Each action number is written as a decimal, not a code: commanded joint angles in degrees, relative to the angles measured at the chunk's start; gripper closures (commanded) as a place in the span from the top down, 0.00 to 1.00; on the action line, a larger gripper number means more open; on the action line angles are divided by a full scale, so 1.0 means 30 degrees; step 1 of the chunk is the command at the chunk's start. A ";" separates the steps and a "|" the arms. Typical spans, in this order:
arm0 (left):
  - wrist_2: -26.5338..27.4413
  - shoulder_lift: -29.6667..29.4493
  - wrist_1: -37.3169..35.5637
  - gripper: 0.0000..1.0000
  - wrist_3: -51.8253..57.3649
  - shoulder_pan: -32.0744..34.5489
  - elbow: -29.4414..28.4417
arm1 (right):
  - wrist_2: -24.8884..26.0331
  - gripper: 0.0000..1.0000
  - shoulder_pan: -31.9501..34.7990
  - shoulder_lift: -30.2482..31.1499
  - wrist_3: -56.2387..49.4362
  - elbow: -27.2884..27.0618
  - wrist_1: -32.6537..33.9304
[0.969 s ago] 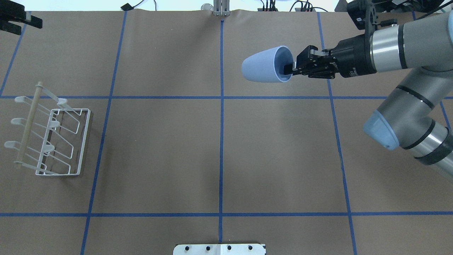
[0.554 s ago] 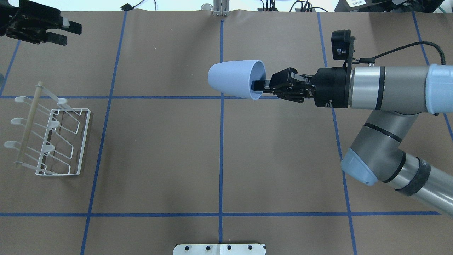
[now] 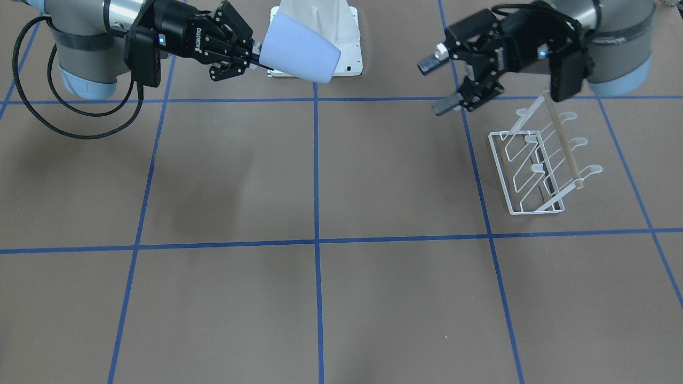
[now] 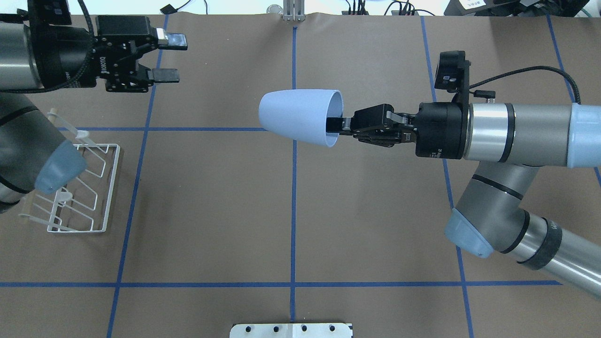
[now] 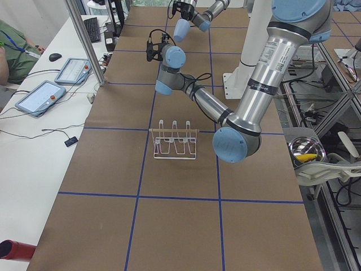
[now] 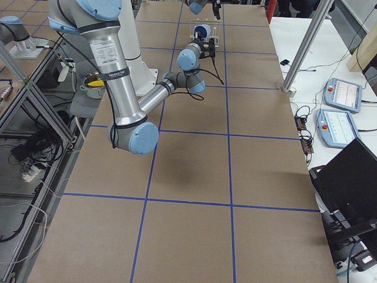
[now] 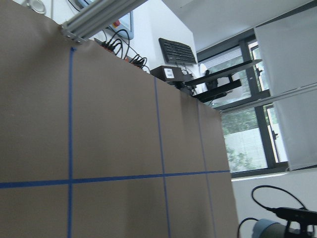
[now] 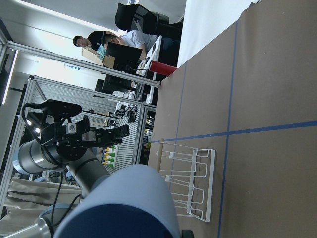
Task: Hang cup on cup holder
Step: 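Close the left gripper on the cup's closed end held by the right gripper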
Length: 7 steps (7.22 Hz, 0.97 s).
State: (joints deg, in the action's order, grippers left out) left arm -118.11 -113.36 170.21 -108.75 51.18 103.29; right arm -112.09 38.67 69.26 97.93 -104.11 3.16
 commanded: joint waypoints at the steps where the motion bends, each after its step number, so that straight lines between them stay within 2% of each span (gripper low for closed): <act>1: 0.2450 -0.0475 0.0452 0.97 -0.2623 -0.1617 0.0869 | 0.0009 0.00 -0.0058 0.0056 0.0023 -0.0042 -0.1401; 2: 0.2600 -0.0504 0.0452 0.97 -0.2715 -0.1998 0.1017 | 0.0066 0.00 -0.0087 0.0056 0.0023 -0.0043 -0.2042; 4: 0.4642 -0.0534 0.0453 0.97 -0.3213 -0.3488 0.1805 | 0.0067 0.00 -0.0174 0.0027 -0.0006 -0.0043 -0.2951; 7: 0.6668 -0.0563 0.0423 0.97 -0.3155 -0.5424 0.2044 | 0.0212 0.00 -0.0233 -0.0002 -0.0006 -0.0014 -0.3364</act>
State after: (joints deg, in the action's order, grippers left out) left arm -100.49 -114.99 171.49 -118.28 37.28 109.24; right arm -111.84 38.05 69.29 97.91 -104.23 -6.14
